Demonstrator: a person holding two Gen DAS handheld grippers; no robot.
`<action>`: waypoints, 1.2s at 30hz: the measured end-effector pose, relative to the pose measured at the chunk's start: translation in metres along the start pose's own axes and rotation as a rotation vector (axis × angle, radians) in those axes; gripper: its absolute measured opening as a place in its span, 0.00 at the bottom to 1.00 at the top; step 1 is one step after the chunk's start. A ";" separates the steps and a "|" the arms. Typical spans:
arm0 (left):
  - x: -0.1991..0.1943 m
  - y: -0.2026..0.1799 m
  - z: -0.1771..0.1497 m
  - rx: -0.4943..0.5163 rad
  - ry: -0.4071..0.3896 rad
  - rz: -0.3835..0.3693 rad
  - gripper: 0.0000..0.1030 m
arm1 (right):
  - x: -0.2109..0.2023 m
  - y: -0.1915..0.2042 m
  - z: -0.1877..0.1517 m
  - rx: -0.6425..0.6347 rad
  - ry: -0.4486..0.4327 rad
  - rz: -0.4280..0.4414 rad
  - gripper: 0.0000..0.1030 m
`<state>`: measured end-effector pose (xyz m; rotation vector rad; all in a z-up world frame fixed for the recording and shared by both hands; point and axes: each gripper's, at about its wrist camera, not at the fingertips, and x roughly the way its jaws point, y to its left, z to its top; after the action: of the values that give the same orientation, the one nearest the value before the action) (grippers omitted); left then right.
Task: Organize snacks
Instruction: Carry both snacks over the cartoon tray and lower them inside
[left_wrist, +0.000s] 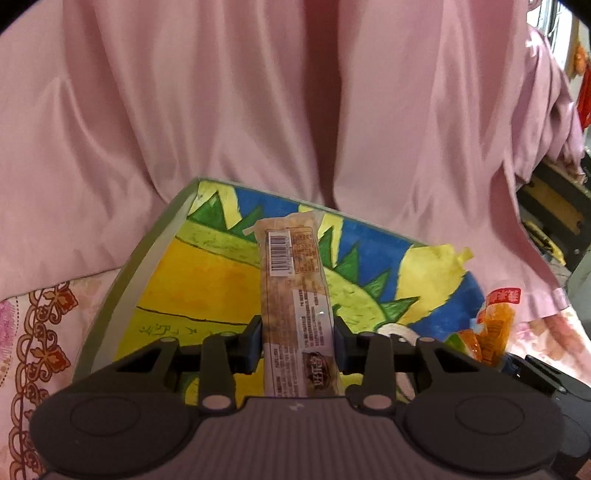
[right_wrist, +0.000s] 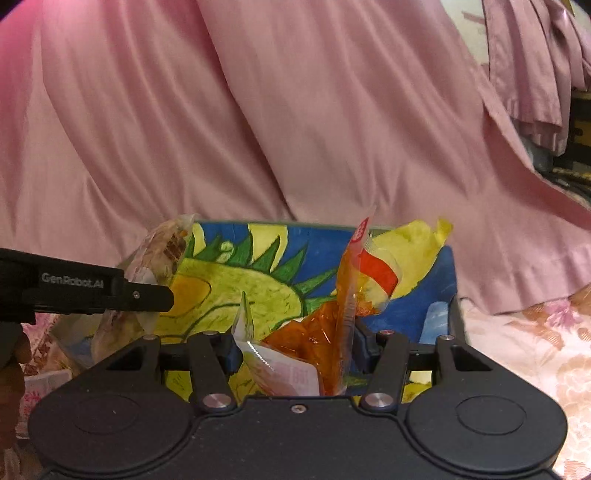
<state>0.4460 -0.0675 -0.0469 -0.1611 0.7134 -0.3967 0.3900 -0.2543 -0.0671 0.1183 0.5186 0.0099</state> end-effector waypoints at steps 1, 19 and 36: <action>0.003 0.001 -0.001 -0.001 0.007 0.003 0.40 | 0.003 0.000 0.000 0.004 0.008 0.001 0.55; 0.019 0.011 -0.006 -0.050 0.086 0.004 0.45 | 0.018 0.000 -0.007 -0.001 0.102 0.009 0.68; -0.081 0.004 0.006 -0.048 -0.089 0.022 0.91 | -0.060 0.005 0.028 -0.051 -0.083 0.023 0.99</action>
<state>0.3959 -0.0313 0.0058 -0.2148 0.6367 -0.3493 0.3520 -0.2545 -0.0125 0.0747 0.4336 0.0403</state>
